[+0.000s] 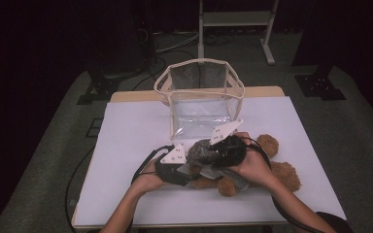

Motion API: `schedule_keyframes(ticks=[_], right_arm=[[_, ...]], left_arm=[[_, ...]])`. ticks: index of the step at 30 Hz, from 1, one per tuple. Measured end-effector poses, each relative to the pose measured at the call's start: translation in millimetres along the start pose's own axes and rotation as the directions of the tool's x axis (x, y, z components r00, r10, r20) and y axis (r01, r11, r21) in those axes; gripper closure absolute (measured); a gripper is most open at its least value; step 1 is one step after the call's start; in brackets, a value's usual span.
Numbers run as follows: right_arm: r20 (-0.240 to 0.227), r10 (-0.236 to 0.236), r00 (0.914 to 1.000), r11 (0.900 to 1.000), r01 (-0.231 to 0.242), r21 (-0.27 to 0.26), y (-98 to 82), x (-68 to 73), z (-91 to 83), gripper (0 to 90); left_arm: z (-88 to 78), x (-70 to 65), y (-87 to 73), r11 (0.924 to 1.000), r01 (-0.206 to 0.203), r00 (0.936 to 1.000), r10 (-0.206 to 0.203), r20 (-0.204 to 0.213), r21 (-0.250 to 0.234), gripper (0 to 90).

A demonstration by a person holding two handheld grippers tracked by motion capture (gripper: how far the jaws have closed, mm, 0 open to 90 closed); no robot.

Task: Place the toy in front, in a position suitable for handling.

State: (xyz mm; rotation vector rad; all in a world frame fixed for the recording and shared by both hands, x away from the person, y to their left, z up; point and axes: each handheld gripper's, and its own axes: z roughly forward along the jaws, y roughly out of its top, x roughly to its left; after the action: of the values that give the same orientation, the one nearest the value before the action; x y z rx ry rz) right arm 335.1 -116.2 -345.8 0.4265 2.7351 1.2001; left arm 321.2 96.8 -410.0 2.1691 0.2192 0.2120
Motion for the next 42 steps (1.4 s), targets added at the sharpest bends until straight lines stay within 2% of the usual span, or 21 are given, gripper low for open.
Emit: schedule_keyframes(ticks=[5, 8, 10, 12, 14, 18, 20, 23, 27, 30, 32, 34, 37, 42], right_arm=[[-0.008, 0.043, 0.9990, 0.999, -0.043, 0.014, 7.7, -17.2, 9.0, 71.6], [-0.014, 0.068, 0.9976, 0.998, -0.068, -0.002, 4.4, -22.8, 5.3, 71.6], [-0.031, 0.089, 0.9955, 0.996, -0.090, -0.017, 1.2, -20.9, -1.4, 71.7], [-0.037, 0.087, 0.9955, 0.996, -0.088, -0.019, -0.4, -18.5, -4.9, 71.6], [-0.058, 0.093, 0.9940, 0.995, -0.095, -0.024, -1.6, -16.4, -7.0, 71.6], [-0.054, 0.088, 0.9947, 0.996, -0.089, -0.018, -0.2, -16.3, -5.2, 71.6], [-0.053, 0.092, 0.9943, 0.995, -0.094, -0.019, 1.0, -21.1, -3.1, 71.6], [-0.058, 0.126, 0.9903, 0.991, -0.128, -0.030, 1.9, -29.8, -2.2, 71.7], [-0.037, 0.150, 0.9880, 0.988, -0.151, -0.031, 1.1, -42.5, -4.2, 71.6], [-0.037, 0.172, 0.9845, 0.985, -0.173, -0.027, -3.6, -47.3, -7.8, 71.6], [-0.045, 0.179, 0.9828, 0.983, -0.181, -0.031, -6.9, -46.3, -11.5, 71.6], [-0.063, 0.176, 0.9823, 0.983, -0.179, -0.040, -9.0, -43.3, -15.8, 71.7], [-0.093, 0.162, 0.9824, 0.985, -0.166, -0.037, -9.3, -37.4, -17.1, 71.6], [-0.118, 0.154, 0.9809, 0.987, -0.158, -0.022, -5.6, -31.5, -6.9, 71.5]], left_arm=[[-1.7, -0.9, -0.7, 0.9999, -0.015, 0.9999, 0.015, 0.006, 0.007, 44.6], [-4.0, -0.1, -0.4, 0.9999, -0.013, 0.9999, 0.013, 0.011, -0.001, 43.8], [-5.4, 0.5, 1.8, 0.9996, -0.025, 0.9993, 0.025, -0.027, -0.012, 41.9], [-5.7, 1.4, 3.9, 0.9994, -0.015, 0.9987, 0.014, -0.050, -0.029, 38.9], [-4.8, 1.1, 5.5, 0.9992, -0.013, 0.9990, 0.011, -0.043, -0.038, 39.0], [-0.1, -3.7, 5.4, 0.9992, -0.038, 0.9992, 0.038, -0.013, -0.010, 40.2], [-0.6, -4.7, 5.6, 0.9987, -0.050, 0.9987, 0.050, -0.008, -0.002, 40.5], [-1.1, -6.9, 5.1, 0.9964, -0.084, 0.9964, 0.084, 0.011, 0.010, 40.6], [-3.5, -8.0, 5.0, 0.9942, -0.106, 0.9935, 0.105, 0.044, 0.017, 40.5], [-5.4, -7.2, 6.5, 0.9952, -0.097, 0.9950, 0.097, 0.024, 0.005, 38.8], [-6.3, -6.3, 8.9, 0.9968, -0.079, 0.9967, 0.078, -0.019, -0.016, 37.6], [-5.9, -5.8, 10.7, 0.9972, -0.070, 0.9973, 0.070, -0.022, -0.026, 37.4], [-3.3, -9.4, 11.6, 0.9948, -0.101, 0.9948, 0.101, 0.006, -0.010, 39.6], [-2.3, -14.2, 10.5, 0.9893, -0.145, 0.9881, 0.144, 0.053, 0.018, 40.7]])
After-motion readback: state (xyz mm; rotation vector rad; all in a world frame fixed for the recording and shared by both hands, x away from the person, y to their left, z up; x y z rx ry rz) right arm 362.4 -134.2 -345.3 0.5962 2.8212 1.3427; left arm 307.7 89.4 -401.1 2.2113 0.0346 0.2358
